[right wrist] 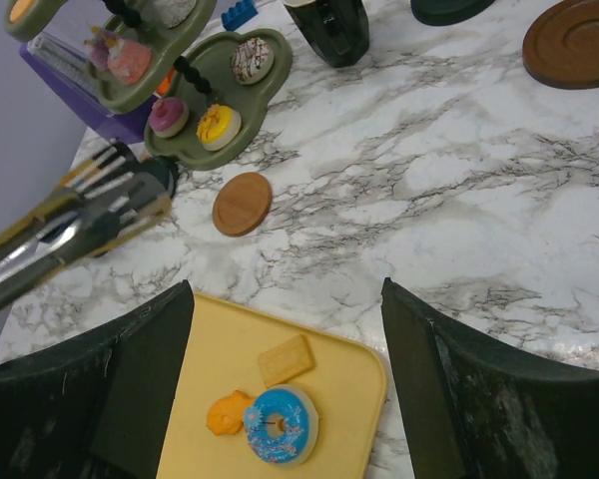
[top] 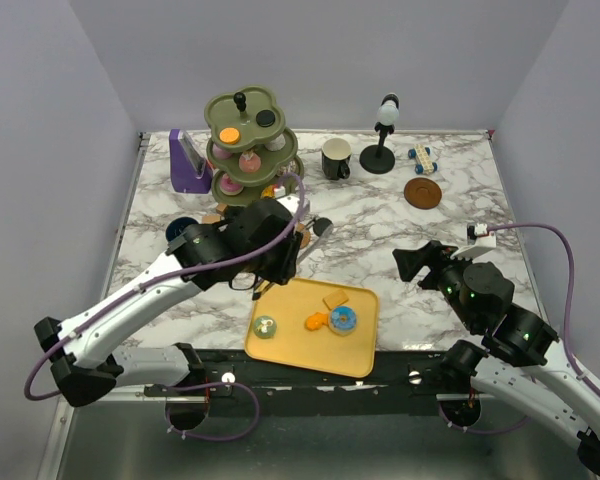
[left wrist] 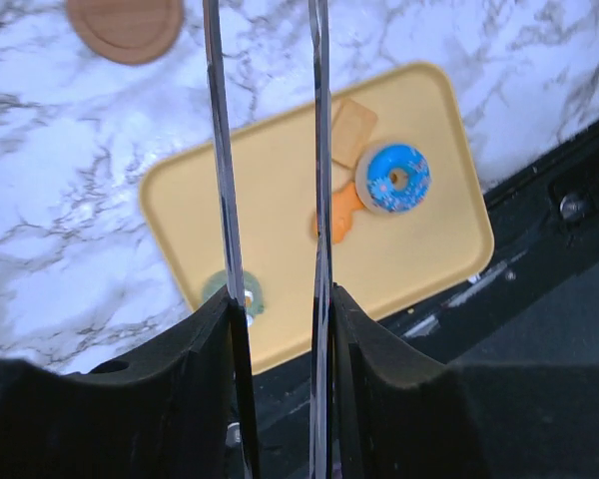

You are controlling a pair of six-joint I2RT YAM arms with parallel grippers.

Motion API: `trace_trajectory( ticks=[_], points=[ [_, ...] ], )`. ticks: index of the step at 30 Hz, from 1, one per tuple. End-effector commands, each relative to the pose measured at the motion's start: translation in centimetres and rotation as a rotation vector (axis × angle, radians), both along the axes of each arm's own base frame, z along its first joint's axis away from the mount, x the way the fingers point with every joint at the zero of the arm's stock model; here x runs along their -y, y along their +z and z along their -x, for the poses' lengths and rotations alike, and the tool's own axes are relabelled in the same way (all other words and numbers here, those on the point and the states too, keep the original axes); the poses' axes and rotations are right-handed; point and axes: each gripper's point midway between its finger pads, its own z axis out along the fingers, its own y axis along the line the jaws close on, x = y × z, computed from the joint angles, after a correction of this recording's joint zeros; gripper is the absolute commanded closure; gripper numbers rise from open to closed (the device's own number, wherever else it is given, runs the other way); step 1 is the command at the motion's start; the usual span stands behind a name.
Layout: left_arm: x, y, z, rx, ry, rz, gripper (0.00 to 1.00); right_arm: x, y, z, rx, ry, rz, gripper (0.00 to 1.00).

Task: Serve the afternoon tea
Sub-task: Pick up the desert from the tray, then place the desert on the desert table.

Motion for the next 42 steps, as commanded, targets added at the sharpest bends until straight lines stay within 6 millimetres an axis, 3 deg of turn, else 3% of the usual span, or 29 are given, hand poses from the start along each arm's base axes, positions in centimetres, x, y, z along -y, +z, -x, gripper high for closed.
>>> trace_trajectory(
  ticks=[1,12,19,24,32,42],
  points=[
    [-3.4,4.0,-3.1,0.152,0.152,0.061,0.57,-0.4,0.0,0.0,0.005,0.015,-0.011,0.16],
    [-10.3,12.2,-9.7,0.373,0.362,0.095,0.57,-0.4,0.1,0.0,0.009,0.016,-0.015,0.16],
    [-13.7,15.5,-13.6,0.436,0.464,0.109,0.56,-0.7,0.2,0.0,0.007,0.028,-0.012,0.16],
    [-15.3,15.8,-17.0,0.427,0.510,0.106,0.57,-1.2,-0.1,-0.2,-0.005,0.041,0.000,0.16],
    [-16.9,13.9,-22.5,0.375,0.583,0.134,0.57,-1.3,-0.1,-0.2,-0.002,0.044,-0.001,0.16],
    [-18.1,12.8,-26.7,0.346,0.640,0.167,0.58,-1.5,-0.4,-0.3,-0.008,0.054,0.004,0.16]
  ],
)
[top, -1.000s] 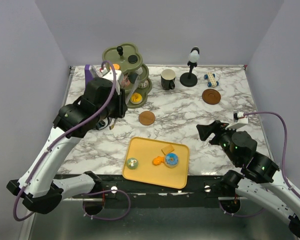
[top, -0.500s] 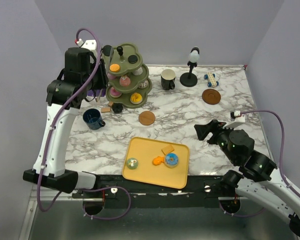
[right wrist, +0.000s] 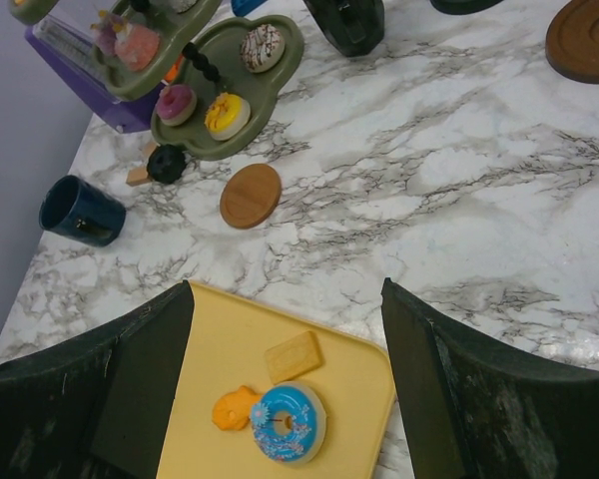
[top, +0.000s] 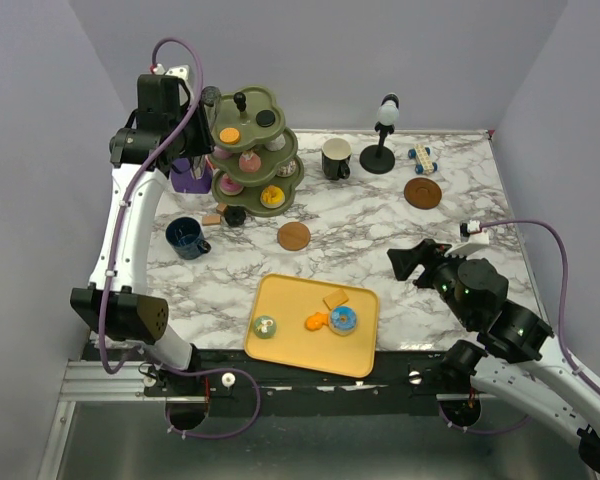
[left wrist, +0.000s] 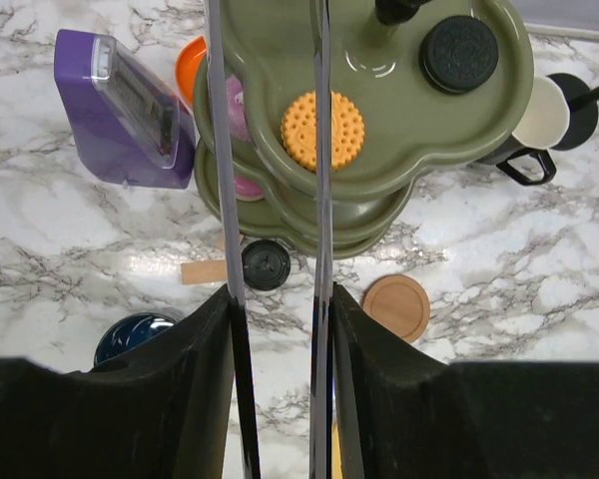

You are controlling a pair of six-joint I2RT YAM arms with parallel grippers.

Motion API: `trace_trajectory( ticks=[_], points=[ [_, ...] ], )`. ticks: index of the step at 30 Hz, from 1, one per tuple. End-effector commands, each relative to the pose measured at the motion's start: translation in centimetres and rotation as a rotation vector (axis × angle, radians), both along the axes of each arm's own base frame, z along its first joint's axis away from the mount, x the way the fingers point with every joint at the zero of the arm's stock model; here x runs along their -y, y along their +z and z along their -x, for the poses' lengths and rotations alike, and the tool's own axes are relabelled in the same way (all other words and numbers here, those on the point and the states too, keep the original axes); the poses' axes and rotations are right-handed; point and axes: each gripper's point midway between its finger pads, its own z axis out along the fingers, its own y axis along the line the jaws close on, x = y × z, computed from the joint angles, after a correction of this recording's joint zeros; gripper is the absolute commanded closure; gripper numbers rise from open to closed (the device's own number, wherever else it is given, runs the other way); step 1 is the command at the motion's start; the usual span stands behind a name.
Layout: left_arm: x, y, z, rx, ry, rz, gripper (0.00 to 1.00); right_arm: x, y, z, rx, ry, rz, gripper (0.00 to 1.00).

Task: Serve the afternoon tea
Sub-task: Place the desert on the desert table.

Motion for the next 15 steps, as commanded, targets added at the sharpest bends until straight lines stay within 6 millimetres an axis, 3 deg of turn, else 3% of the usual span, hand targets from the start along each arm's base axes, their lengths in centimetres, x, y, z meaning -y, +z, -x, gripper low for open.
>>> trace_trajectory(
  ticks=[1,15],
  points=[
    [0.0,2.2,-2.0,0.072,-0.002,0.055,0.58,-0.5,-0.1,0.0,0.006,0.023,0.002,0.16],
    [1.2,-1.3,-3.0,-0.006,-0.047,0.091,0.58,-0.3,-0.1,0.0,0.009,0.016,0.001,0.16]
  ],
)
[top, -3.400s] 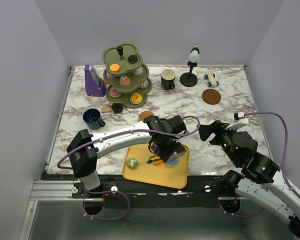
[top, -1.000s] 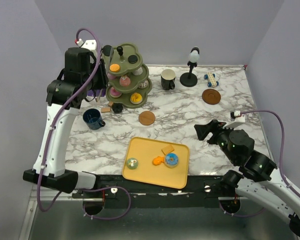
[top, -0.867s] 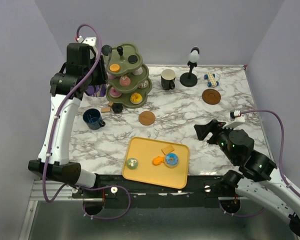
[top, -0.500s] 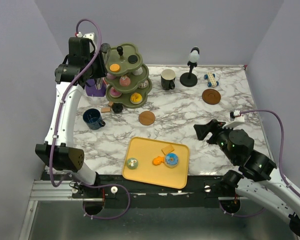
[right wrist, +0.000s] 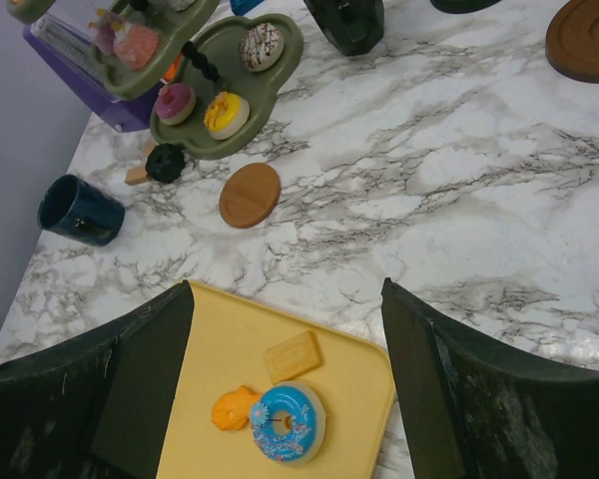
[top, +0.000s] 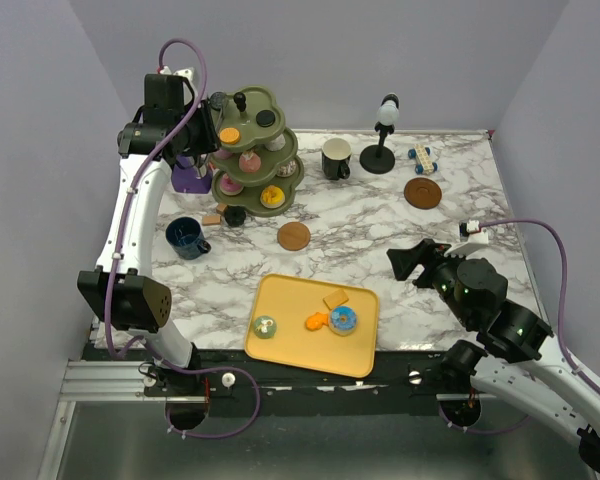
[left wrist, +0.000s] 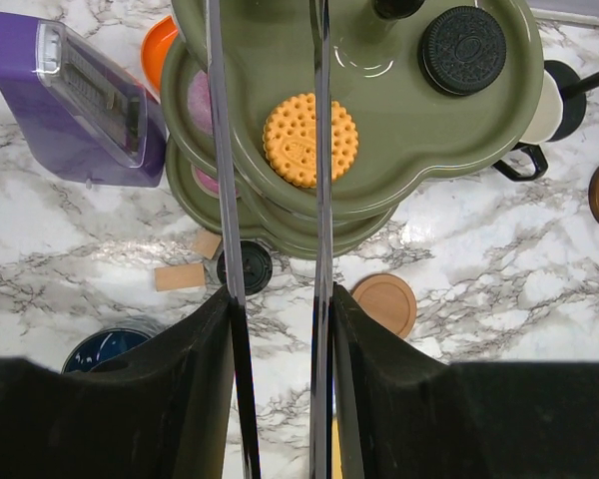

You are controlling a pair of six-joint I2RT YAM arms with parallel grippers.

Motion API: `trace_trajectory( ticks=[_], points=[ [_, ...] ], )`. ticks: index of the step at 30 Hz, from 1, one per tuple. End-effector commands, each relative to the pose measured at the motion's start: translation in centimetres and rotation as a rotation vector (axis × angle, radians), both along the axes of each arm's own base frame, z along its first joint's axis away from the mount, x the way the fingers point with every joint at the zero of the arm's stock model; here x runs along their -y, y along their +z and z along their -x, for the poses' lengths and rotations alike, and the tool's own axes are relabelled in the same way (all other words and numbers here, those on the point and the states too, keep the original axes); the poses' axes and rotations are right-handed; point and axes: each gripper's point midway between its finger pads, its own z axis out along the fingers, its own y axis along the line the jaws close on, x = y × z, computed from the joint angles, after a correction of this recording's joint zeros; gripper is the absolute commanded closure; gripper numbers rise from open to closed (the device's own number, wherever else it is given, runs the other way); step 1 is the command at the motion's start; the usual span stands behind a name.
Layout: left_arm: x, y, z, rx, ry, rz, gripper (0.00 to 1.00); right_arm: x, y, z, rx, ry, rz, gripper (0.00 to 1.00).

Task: Serve the afternoon tea
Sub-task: Place the desert on the desert table.

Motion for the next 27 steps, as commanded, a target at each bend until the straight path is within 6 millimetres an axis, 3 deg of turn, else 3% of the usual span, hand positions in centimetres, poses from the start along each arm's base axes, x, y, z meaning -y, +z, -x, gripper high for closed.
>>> trace_trajectory(
  ticks=[1,12,27],
  points=[
    [0.5,0.6,-0.5,0.034,-0.023,0.029,0.58,-0.2,-0.1,0.0,0.011,0.014,-0.002,0.16],
    [0.2,-0.7,-0.8,-0.008,-0.014,0.008,0.55,0.1,-0.2,0.1,0.012,0.003,-0.001,0.16],
    [0.5,-0.9,-0.2,-0.014,-0.032,0.017,0.41,0.0,-0.3,0.0,0.009,0.000,0.002,0.16]
  ],
)
